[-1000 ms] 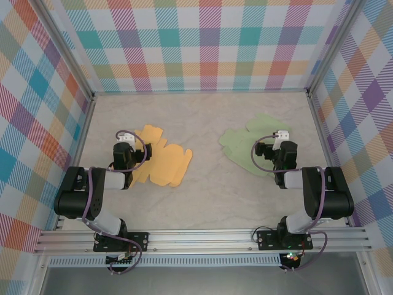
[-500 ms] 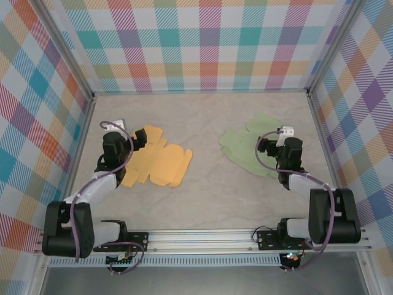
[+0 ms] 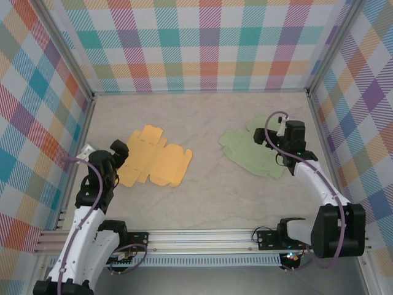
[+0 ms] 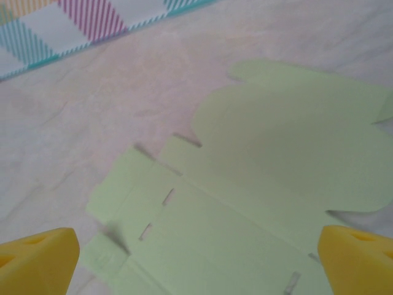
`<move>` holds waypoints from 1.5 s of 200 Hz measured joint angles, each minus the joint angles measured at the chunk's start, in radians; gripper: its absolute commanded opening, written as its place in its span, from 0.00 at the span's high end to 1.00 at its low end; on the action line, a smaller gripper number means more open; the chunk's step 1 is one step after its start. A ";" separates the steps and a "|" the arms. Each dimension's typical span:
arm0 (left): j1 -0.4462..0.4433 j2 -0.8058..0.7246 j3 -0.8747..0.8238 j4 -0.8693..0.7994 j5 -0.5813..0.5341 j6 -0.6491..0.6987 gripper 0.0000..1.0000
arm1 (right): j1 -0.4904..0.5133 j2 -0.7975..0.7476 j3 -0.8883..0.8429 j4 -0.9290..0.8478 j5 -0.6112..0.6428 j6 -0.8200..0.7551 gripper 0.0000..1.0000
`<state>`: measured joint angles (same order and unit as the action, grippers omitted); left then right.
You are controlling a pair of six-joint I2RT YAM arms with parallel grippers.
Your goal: Fold the paper box
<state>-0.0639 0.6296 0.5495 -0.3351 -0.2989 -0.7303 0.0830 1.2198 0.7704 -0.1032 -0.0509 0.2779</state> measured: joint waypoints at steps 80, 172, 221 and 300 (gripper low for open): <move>0.000 0.103 -0.082 -0.213 0.055 -0.177 0.00 | 0.157 0.212 0.156 -0.154 -0.097 0.064 0.00; 0.005 0.389 -0.130 -0.027 0.136 -0.198 0.09 | 0.200 0.217 0.180 -0.193 -0.080 0.105 0.00; 0.006 0.466 -0.126 -0.001 0.129 -0.205 0.12 | 0.202 0.163 0.180 -0.205 -0.062 0.111 0.00; 0.008 0.527 -0.124 -0.003 0.095 -0.155 0.37 | 0.205 0.127 0.171 -0.204 -0.064 0.127 0.00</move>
<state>-0.0563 1.1564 0.4252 -0.3382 -0.2039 -0.8852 0.2882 1.3464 0.9413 -0.3073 -0.1146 0.4049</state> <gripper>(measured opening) 0.662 0.997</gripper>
